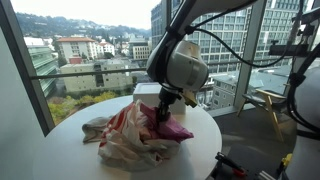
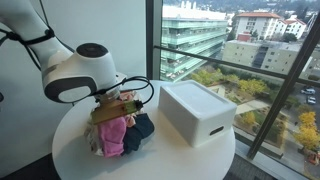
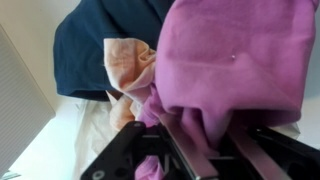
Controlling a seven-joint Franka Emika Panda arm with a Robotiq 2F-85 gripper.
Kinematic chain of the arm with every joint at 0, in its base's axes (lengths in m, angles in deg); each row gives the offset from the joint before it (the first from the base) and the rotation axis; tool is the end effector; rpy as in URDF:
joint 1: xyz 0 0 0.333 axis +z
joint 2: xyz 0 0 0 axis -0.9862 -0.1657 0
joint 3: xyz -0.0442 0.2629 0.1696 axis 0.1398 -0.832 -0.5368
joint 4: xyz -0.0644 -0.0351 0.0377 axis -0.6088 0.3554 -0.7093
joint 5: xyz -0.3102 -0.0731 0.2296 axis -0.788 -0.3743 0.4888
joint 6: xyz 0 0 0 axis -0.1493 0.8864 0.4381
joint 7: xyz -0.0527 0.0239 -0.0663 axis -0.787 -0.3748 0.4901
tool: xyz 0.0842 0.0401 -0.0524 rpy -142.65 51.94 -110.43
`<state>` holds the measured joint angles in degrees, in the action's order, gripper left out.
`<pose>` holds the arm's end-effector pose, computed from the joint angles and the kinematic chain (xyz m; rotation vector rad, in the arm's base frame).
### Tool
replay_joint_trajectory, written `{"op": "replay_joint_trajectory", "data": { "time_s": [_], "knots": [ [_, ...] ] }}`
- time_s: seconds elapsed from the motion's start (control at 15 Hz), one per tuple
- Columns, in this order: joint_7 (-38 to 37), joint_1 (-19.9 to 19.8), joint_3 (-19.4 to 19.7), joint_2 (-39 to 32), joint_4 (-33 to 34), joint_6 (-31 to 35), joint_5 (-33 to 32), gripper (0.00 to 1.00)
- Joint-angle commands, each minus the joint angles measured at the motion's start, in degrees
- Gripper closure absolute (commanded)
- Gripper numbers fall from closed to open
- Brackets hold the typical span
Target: Put the shirts in the plastic
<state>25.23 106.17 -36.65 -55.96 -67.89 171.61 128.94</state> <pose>0.4249 -0.0115 0.2640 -2.8661 -1.1244 -0.5995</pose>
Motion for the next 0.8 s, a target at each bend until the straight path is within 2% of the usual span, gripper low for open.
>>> {"op": "replay_joint_trajectory", "data": {
  "time_s": [0.0, 0.27, 0.4, 0.53, 0.73],
  "knots": [
    [1.59, 0.67, -0.49, -6.17, 4.51, 2.73, 1.63, 0.95],
    [3.14, 0.57, -2.19, -8.98, 7.89, 3.68, 2.83, 0.95],
    [4.00, -0.14, -3.53, -10.26, 9.95, 2.05, 4.47, 0.95],
    [6.32, -1.23, -5.55, -9.24, 11.65, -2.04, 9.39, 0.95],
    [13.27, -1.30, -7.87, -6.55, 12.37, -3.19, 17.78, 0.95]
  ]
}}
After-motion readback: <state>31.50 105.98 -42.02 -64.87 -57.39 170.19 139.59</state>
